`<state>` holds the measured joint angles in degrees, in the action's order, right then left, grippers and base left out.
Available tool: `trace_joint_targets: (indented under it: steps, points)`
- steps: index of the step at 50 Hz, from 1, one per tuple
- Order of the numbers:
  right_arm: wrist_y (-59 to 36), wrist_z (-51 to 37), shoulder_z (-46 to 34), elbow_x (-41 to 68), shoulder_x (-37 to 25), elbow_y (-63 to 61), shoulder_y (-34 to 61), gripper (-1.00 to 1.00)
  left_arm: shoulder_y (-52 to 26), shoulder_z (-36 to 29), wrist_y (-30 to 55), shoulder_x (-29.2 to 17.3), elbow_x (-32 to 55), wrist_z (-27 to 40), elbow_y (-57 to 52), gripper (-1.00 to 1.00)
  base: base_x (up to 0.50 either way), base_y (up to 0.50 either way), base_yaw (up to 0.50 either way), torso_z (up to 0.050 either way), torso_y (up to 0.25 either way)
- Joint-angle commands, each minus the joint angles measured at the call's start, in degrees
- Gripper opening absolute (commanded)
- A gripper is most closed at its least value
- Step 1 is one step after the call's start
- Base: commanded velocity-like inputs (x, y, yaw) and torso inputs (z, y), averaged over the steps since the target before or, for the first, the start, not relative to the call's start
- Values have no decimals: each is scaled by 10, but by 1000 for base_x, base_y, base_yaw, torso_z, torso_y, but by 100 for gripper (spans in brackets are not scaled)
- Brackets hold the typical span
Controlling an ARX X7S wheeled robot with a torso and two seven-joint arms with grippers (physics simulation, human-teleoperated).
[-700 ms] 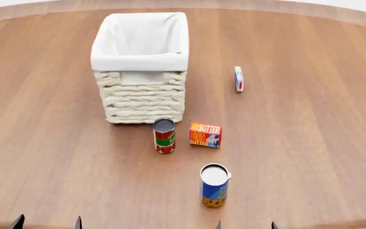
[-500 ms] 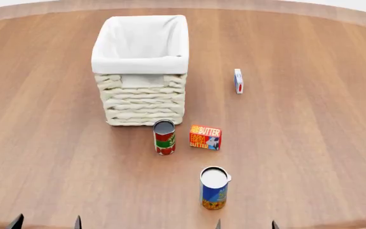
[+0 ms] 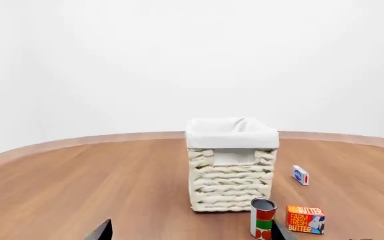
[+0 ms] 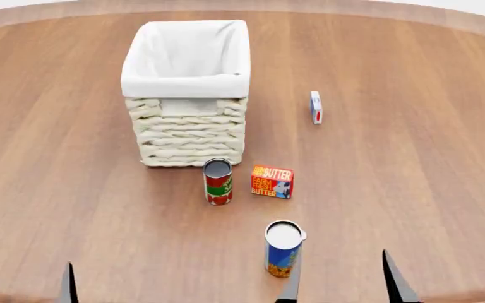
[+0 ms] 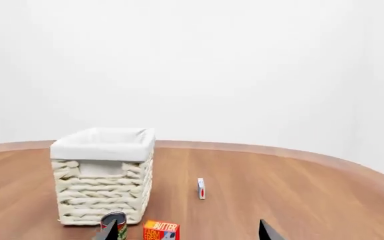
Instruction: Pick up the alphabet soup and put it in the basket.
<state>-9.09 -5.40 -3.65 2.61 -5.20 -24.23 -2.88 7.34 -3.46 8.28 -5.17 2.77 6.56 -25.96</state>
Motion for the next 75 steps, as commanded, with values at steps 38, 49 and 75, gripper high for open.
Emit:
trace_joint_targets:
  steps: [38,49,75]
  points:
    - [-106,-40,-16,33,-39,-233,-15,100,72,-19,68,-43,3,54,-270,100,219,0,0,0,0]
    - [-101,-47,-18,37,-43,-228,-15,100,74,-26,66,-47,1,62,-269,100,500,0,0,0,0]
    - [-85,-62,-24,39,-55,-224,-21,100,75,-37,57,-59,6,74,-262,100,385,11,0,0,1]
